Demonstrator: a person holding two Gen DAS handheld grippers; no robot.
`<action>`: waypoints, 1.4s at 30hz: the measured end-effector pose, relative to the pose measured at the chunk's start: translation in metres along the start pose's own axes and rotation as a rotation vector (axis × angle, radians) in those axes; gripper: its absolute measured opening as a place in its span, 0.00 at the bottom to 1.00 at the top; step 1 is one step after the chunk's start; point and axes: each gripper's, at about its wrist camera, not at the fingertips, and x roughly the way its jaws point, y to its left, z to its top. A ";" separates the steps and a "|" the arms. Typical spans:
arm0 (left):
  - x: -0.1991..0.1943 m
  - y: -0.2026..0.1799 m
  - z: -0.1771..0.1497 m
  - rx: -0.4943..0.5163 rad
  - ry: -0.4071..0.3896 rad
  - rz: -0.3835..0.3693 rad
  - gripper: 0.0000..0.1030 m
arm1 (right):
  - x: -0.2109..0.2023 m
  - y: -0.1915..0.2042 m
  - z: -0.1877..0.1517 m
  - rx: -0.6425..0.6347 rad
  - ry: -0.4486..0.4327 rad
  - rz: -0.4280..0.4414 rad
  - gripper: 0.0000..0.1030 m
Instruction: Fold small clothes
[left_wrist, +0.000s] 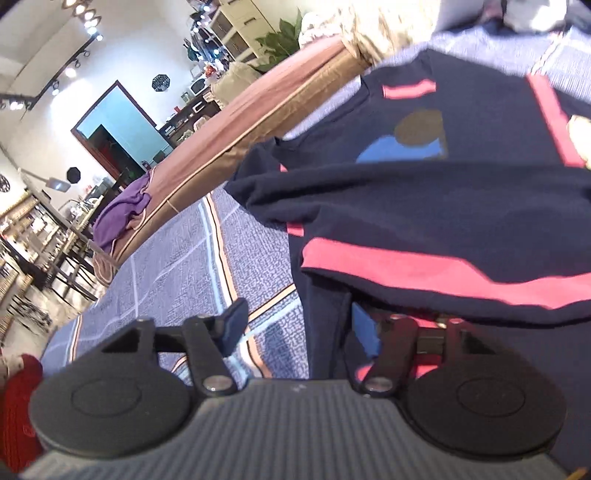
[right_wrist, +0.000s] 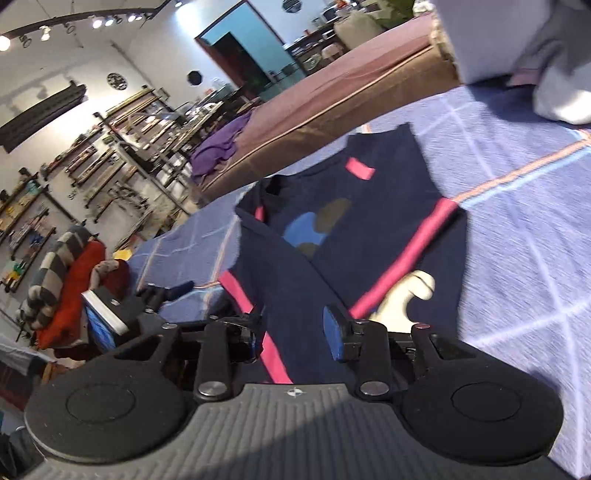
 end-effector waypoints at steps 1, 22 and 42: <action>0.005 -0.001 0.000 0.006 -0.028 0.016 0.55 | 0.020 0.010 0.014 -0.026 0.018 0.012 0.62; 0.043 0.113 -0.047 -0.700 0.049 -0.025 0.75 | 0.334 0.125 0.106 -0.493 0.219 -0.043 0.01; 0.024 0.162 -0.091 -0.836 0.217 -0.153 1.00 | 0.143 0.075 0.081 -0.443 0.045 -0.007 0.74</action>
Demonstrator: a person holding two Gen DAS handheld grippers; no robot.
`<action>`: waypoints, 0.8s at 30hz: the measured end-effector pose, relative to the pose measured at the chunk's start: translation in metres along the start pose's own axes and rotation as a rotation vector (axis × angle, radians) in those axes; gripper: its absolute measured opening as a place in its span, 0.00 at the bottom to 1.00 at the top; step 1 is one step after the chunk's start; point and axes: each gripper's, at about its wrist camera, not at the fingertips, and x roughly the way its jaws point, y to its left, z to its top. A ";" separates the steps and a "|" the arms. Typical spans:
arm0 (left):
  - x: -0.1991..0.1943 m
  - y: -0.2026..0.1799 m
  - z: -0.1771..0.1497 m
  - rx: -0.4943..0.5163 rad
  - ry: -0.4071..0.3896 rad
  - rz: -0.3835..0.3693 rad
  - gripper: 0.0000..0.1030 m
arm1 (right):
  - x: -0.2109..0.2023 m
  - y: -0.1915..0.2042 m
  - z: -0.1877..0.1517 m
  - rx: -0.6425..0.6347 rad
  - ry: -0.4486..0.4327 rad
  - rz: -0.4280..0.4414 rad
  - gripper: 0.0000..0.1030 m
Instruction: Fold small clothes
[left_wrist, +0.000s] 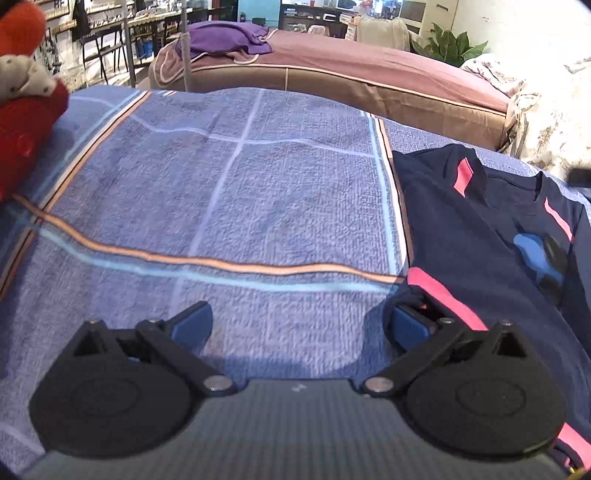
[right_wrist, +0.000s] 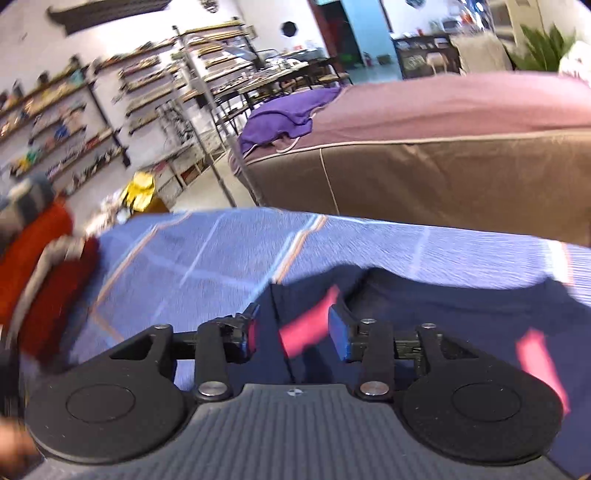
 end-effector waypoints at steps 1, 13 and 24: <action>-0.005 0.001 -0.002 -0.001 -0.003 0.061 1.00 | -0.025 -0.002 -0.012 -0.017 -0.007 -0.022 0.77; -0.082 -0.036 -0.042 0.138 -0.022 0.095 1.00 | -0.174 -0.008 -0.188 0.123 0.071 -0.205 0.91; -0.121 -0.124 -0.119 0.387 0.033 -0.004 1.00 | -0.193 0.007 -0.247 0.124 0.082 -0.312 0.09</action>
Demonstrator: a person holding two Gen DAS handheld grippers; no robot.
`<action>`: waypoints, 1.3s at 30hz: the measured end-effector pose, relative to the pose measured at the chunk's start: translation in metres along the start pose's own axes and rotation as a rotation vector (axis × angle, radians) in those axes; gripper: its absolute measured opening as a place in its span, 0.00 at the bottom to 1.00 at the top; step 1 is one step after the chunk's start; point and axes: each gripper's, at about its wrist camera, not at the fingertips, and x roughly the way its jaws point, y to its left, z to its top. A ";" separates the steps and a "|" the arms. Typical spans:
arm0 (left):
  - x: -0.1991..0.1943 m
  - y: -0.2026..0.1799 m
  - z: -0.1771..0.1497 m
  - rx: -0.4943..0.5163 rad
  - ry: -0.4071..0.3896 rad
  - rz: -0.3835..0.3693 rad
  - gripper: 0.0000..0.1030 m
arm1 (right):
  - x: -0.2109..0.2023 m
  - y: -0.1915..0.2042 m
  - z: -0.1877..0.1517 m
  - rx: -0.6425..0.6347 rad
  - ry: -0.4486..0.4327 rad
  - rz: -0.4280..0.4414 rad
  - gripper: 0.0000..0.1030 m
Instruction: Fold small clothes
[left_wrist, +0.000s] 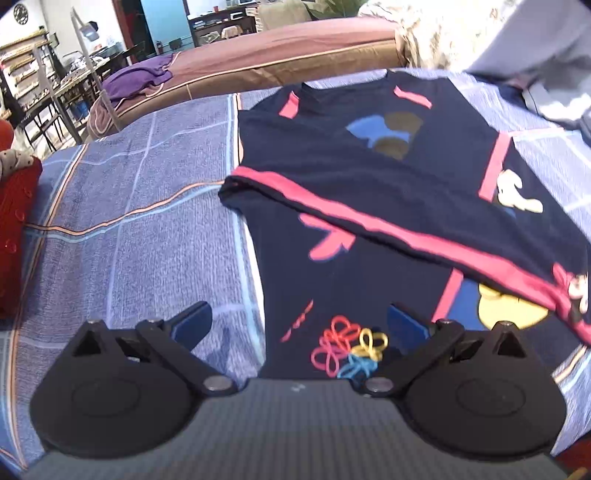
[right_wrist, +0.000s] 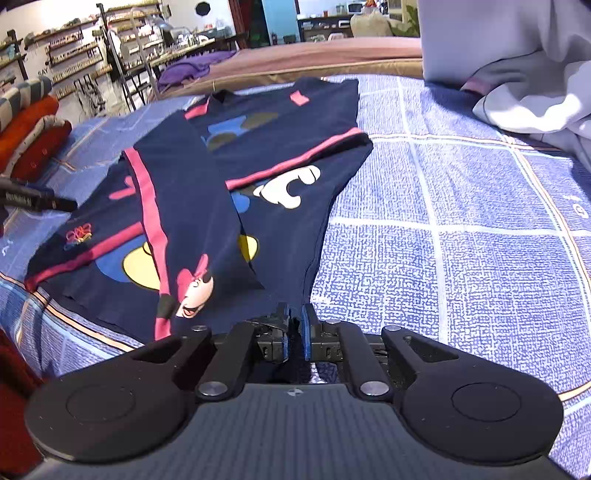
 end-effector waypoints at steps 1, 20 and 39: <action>-0.002 0.000 -0.005 -0.002 0.005 0.005 1.00 | -0.003 0.000 -0.004 -0.006 -0.002 -0.005 0.07; -0.010 0.076 -0.008 -0.168 -0.086 -0.098 1.00 | -0.019 -0.046 0.028 0.190 -0.112 -0.038 0.80; 0.202 0.074 0.262 0.341 -0.178 -0.196 0.78 | 0.203 -0.053 0.275 -0.152 -0.068 0.119 0.83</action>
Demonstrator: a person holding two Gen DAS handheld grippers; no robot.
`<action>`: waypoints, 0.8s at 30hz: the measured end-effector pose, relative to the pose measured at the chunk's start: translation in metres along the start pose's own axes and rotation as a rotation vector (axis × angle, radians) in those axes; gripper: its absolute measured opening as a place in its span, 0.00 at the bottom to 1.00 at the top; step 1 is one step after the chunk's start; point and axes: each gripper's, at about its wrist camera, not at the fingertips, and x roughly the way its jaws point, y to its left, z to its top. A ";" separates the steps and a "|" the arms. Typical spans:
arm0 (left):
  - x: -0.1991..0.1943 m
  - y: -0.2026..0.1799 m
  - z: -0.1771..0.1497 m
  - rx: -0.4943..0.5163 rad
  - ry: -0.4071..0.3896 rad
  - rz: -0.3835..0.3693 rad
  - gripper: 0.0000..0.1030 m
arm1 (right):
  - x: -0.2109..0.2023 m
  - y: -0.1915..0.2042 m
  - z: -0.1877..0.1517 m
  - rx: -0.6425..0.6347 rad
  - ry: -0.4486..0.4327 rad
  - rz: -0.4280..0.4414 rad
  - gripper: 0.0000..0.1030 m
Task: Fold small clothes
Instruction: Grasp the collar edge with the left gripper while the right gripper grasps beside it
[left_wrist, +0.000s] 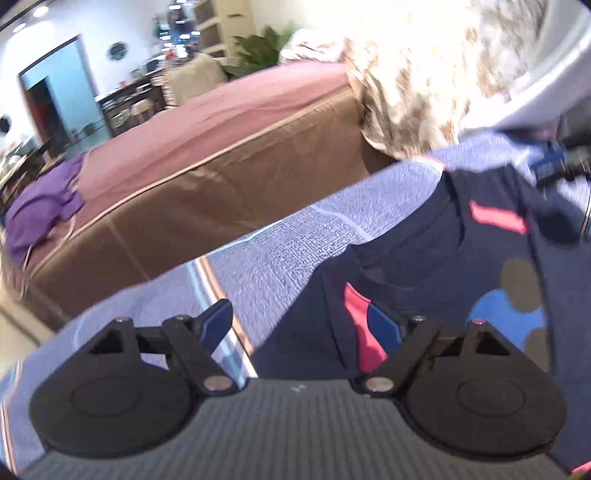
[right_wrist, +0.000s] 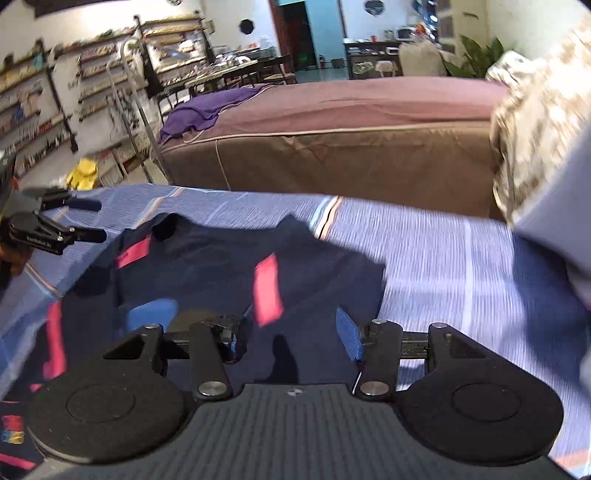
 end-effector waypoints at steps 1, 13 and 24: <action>0.014 0.000 0.003 0.059 0.010 -0.010 0.77 | 0.009 -0.003 0.007 -0.016 0.002 0.000 0.83; 0.068 0.000 0.014 0.254 0.078 -0.303 0.45 | 0.074 0.001 0.029 -0.316 0.176 0.139 0.68; -0.013 -0.023 0.005 0.205 -0.040 -0.258 0.03 | -0.011 0.014 0.024 -0.164 0.040 0.198 0.06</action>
